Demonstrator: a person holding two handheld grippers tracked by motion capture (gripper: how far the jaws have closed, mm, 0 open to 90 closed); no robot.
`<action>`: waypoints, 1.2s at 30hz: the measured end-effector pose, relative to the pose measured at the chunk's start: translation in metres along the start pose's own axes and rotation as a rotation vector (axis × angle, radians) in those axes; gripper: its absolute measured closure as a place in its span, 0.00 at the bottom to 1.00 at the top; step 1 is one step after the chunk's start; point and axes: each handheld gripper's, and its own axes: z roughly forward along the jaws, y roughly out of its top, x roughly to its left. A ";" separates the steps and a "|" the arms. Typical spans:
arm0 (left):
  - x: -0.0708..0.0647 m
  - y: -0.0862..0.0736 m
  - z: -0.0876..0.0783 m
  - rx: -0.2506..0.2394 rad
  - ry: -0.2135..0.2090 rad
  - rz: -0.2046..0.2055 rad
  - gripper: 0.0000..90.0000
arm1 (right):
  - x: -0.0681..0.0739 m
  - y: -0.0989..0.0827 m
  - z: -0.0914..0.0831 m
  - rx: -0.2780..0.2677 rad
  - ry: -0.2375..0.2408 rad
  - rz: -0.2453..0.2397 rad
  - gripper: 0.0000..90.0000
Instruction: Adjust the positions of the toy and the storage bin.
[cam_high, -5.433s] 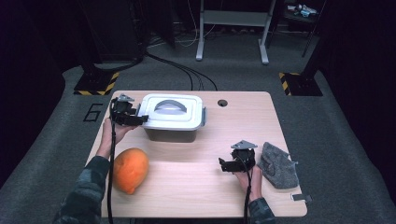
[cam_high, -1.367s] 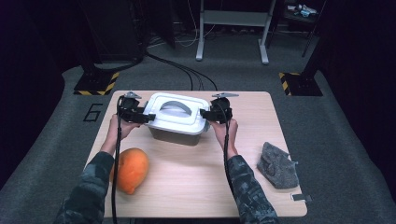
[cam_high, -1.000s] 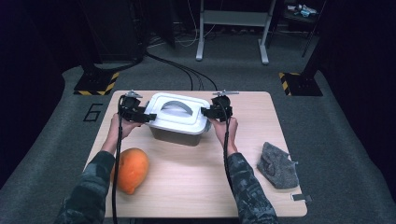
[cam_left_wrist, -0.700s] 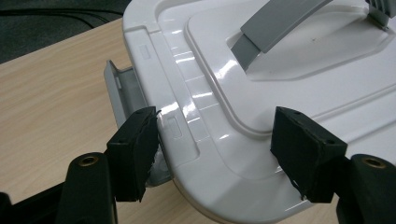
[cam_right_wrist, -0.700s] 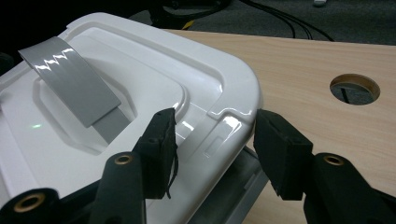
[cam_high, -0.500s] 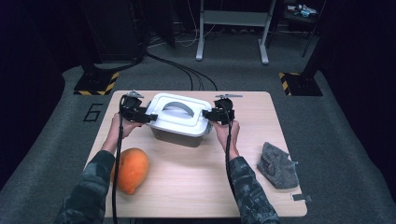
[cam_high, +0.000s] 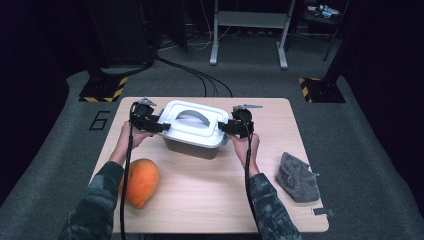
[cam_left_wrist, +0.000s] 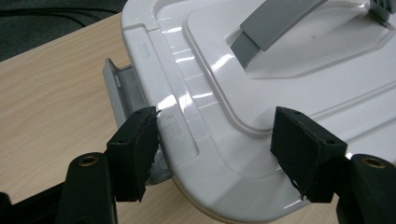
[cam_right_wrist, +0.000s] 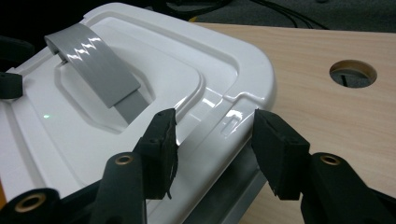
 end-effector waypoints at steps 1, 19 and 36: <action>0.000 0.000 0.000 0.003 -0.003 0.000 0.36 | -0.002 0.001 0.001 -0.005 -0.005 -0.010 0.55; -0.002 0.001 0.000 0.003 0.003 0.015 0.36 | -0.014 0.025 0.023 -0.035 -0.076 -0.106 0.71; -0.005 0.002 -0.002 0.010 0.050 0.036 0.32 | -0.008 0.017 0.013 -0.003 -0.105 -0.111 0.71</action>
